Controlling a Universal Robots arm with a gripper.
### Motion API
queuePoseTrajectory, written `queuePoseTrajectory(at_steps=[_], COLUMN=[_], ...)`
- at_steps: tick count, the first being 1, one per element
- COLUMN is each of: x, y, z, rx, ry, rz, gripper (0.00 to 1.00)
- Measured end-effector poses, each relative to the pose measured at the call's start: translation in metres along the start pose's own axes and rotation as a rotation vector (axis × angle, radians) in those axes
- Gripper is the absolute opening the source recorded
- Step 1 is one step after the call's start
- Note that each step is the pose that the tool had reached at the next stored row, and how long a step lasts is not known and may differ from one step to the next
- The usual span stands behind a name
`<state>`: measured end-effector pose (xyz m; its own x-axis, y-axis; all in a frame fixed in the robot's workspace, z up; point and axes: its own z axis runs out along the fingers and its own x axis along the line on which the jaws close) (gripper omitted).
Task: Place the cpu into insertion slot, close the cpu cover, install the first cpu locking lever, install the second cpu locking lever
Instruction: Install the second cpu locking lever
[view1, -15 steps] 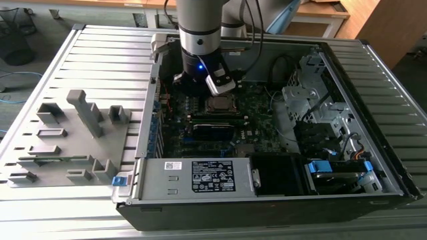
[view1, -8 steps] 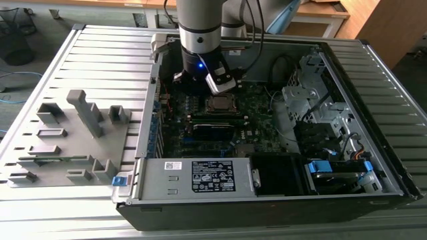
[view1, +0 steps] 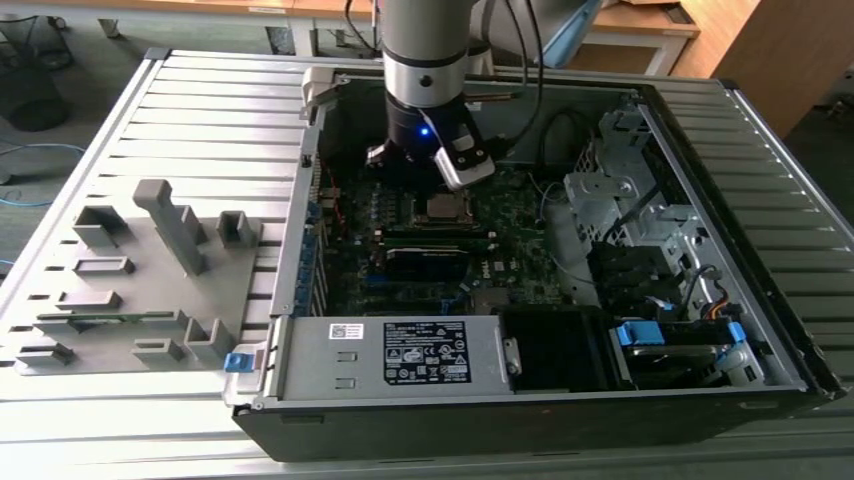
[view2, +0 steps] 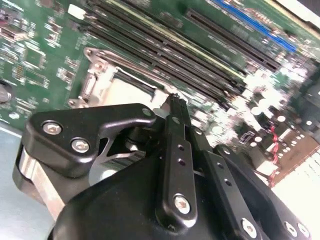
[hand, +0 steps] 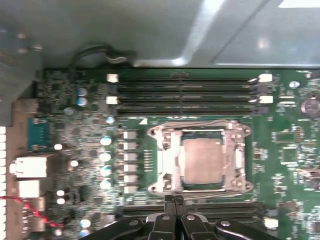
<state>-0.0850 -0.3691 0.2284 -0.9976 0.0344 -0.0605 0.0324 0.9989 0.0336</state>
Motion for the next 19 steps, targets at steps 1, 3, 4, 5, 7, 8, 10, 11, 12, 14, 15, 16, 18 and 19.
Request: queuePoseTrajectory(at_steps=[1,3,4,5,7,8,10,11,12,14,15,16,18,19], x=[-0.0036,-0.0114,-0.0153,-0.0188,-0.0235,-0.0247,-0.0254,-0.0253,-0.0253,-0.0251,-0.0251,-0.0251,-0.0270,-0.0286], y=[0.0002,0.0008,0.0011,0.0015,0.0031,0.0047,0.0093,0.0121,0.0150,0.0201,0.0221,0.0238,0.0255,0.0261], z=[0.0003,0.0008,0.0011,0.0014,0.0018,0.0020,0.0023,0.0025,0.0026,0.0030,0.0031,0.0032,0.0034,0.0036], rx=[0.0000,0.0000,-0.0001,-0.0001,0.0000,0.0000,0.0000,0.0001,0.0000,-0.0001,0.0000,0.0000,0.0000,-0.0001], ry=[0.0000,0.0000,0.0000,0.0000,0.0001,0.0000,-0.0001,0.0000,0.0000,0.0000,0.0000,0.0000,0.0000,0.0000], rz=[0.000,0.000,0.000,0.000,0.000,0.000,0.000,0.000,0.000,0.000,0.000,0.000,0.000,0.000], gripper=[0.11,0.11,0.11,0.11,0.11,0.11,0.11,0.11,0.11,0.11,0.11,0.11,0.11,0.11])
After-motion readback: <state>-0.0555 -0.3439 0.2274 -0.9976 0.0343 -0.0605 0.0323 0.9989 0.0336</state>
